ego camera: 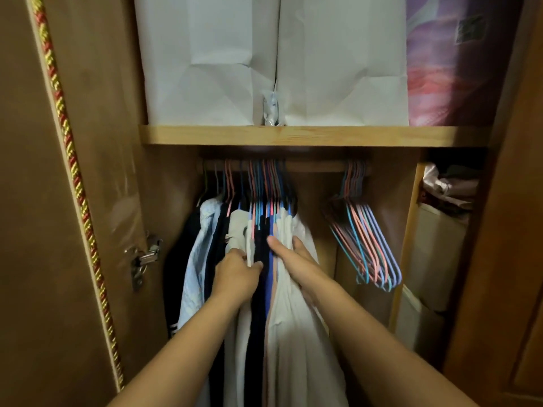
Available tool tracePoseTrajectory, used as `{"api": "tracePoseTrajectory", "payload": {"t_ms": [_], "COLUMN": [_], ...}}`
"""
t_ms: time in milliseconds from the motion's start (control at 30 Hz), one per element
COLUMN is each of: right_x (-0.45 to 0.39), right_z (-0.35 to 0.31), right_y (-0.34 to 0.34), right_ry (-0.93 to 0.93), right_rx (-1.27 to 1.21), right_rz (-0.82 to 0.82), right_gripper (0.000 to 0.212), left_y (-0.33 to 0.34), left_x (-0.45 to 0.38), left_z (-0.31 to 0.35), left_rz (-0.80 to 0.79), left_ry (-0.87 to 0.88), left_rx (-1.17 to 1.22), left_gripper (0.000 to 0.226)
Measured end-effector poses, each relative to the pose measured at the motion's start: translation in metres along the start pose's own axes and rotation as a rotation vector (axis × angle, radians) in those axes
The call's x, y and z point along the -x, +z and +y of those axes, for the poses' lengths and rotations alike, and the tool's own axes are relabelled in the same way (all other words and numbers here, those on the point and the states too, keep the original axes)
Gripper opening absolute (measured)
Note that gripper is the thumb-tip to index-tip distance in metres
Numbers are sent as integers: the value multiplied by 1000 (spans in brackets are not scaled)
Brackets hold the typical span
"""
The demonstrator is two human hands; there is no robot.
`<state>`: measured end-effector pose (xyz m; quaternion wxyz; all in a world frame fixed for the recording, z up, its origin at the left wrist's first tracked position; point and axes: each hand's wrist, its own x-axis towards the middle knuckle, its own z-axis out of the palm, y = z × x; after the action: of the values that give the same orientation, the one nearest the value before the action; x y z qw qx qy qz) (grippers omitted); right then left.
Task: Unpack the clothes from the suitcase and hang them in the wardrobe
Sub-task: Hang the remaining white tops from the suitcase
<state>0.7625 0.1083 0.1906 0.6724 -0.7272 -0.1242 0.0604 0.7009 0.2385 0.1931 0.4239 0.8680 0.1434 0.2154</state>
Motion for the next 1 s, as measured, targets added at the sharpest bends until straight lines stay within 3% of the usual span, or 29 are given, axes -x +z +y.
{"api": "tracePoseTrajectory", "payload": {"t_ms": [100, 200, 300, 433, 533, 600, 667, 733, 800, 900, 967, 1000], "right_x": [-5, -1, -3, -21, -21, -12, 0, 11, 24, 39, 46, 49], "right_z": [-6, -10, -11, -11, -7, -5, -3, 2, 6, 7, 1, -2], "right_y": [9, 10, 24, 48, 43, 33, 15, -8, -36, -75, -97, -106], "right_ry": [-58, -72, -101, -116, -107, -128, -143, -139, -215, -551, -574, -499], "right_rx": [43, 91, -9, -46, -3, 107, 254, 457, 755, 1315, 1594, 1684], "right_rz": [-41, -124, -250, -334, -333, -324, -344, -323, -183, 371, 634, 672], "right_gripper": [67, 43, 45, 45, 42, 42, 57, 71, 57, 25, 15, 17], "left_y": [-4, -3, -14, -35, -33, -27, -21, -16, -9, -1, 2, 4], "left_x": [-3, -3, -2, -5, -1, 8, 16, 17, 10, -5, -8, -8], "left_z": [-3, -4, -9, -25, -29, -31, -34, -29, -18, 2, 10, 11], "left_rz": [-44, -11, 63, 197, 151, 68, 53, 76, 3, -188, -234, -233], "left_ry": [-65, -90, -87, -22, 91, 183, 279, 436, 600, 689, 671, 655], "left_rx": [16, 20, -27, -167, -231, -288, -392, -502, -662, -791, -807, -812], "left_gripper": [17, 30, 10, 13, 17, 32, 58, 68, 71, 66, 62, 61]}}
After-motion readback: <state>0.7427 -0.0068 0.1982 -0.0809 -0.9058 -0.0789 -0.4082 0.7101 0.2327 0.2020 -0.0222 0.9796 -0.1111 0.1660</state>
